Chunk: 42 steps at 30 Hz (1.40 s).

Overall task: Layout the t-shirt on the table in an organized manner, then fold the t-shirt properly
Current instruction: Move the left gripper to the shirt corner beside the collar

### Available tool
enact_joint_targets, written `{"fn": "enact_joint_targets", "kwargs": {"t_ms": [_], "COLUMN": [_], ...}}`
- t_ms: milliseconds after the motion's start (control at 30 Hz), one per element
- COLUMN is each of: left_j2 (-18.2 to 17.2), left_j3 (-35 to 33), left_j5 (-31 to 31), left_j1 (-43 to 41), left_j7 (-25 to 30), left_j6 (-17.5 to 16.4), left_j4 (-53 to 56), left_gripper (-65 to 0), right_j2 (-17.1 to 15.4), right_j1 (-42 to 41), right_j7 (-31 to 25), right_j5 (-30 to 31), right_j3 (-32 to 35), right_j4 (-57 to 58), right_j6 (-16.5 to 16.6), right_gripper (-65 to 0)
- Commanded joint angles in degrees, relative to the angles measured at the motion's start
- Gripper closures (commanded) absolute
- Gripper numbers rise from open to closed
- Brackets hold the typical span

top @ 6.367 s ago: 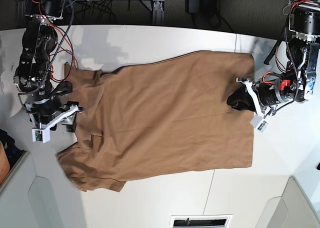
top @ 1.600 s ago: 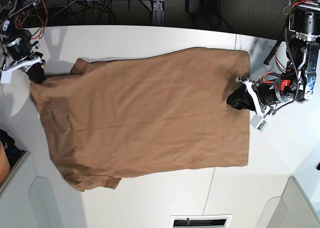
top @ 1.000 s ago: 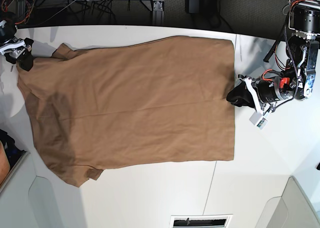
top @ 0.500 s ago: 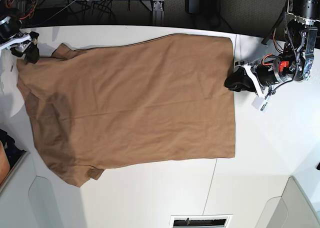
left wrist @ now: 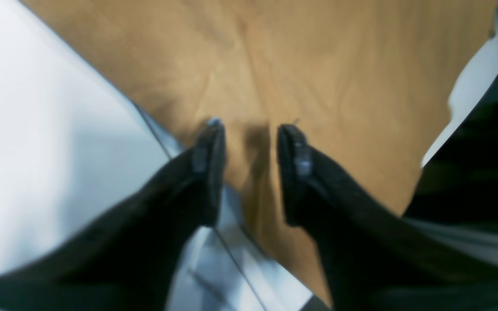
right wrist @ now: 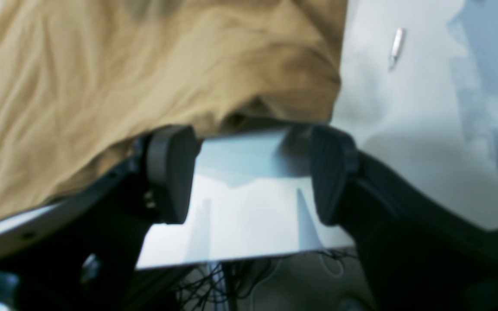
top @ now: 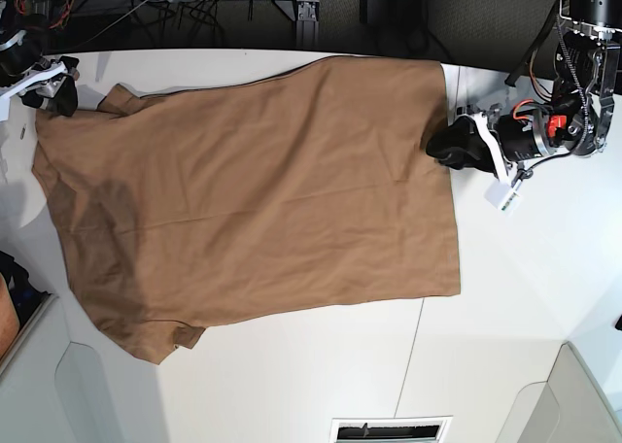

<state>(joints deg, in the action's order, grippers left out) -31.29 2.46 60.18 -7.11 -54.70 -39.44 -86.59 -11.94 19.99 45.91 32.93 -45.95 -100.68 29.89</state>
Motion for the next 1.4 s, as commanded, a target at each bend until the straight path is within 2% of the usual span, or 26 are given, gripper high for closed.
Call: {"fn": "enact_joint_targets", "kwargs": {"t_ms": [0,167,267,767,1000,1133,1233,1367], "left_j2": [-1.14,-1.16,-1.29,-1.22,0.39,3.10,4.72,4.94], "left_j3": [2.32,10.73,12.94,13.20,12.90,12.55,12.55,12.50], "left_j5": [2.01,9.60,11.26,16.94,16.74,12.98,12.83,12.83], "left_j1": [0.17,-4.33,-8.02,-19.10,-23.80,-23.82,-23.82,-23.69], "left_j7": [0.28,-4.96,-5.25,-8.50,-8.15,-5.70,-5.55,-5.51], "left_j6": [-0.56,-0.56,-0.56,-0.56,-0.56,-0.56,-0.56,-0.56], "left_j4": [-0.90,-0.90,-0.90,-2.29,-11.96,-12.09,-12.09,-12.09], "left_gripper": [-28.9,-28.9,-28.9,-28.9,-28.9,-28.9,-28.9,-28.9], "right_j2": [-0.96,-2.27,-3.26,-4.48,-4.72,-4.74,-4.72,-4.74], "right_j1": [-0.26,-0.66,-1.40,-3.43,-3.63,-4.42,-4.44,-4.44], "right_j7": [-1.16,-2.54,-2.60,-2.62,-2.84,-2.69,-2.69,-2.73], "right_j5": [0.00,0.07,0.28,0.92,1.53,1.84,2.25,2.23], "right_j3": [-0.02,-0.07,-0.15,-0.15,-0.15,-0.15,-0.15,-0.15], "right_j4": [-0.15,3.67,4.76,5.60,5.66,5.68,5.66,5.66], "right_j6": [-0.22,-0.90,-1.05,-1.20,-1.20,-1.20,-1.18,-1.18], "right_gripper": [-40.7,-40.7,-40.7,-40.7,-40.7,-40.7,-40.7,-40.7]}}
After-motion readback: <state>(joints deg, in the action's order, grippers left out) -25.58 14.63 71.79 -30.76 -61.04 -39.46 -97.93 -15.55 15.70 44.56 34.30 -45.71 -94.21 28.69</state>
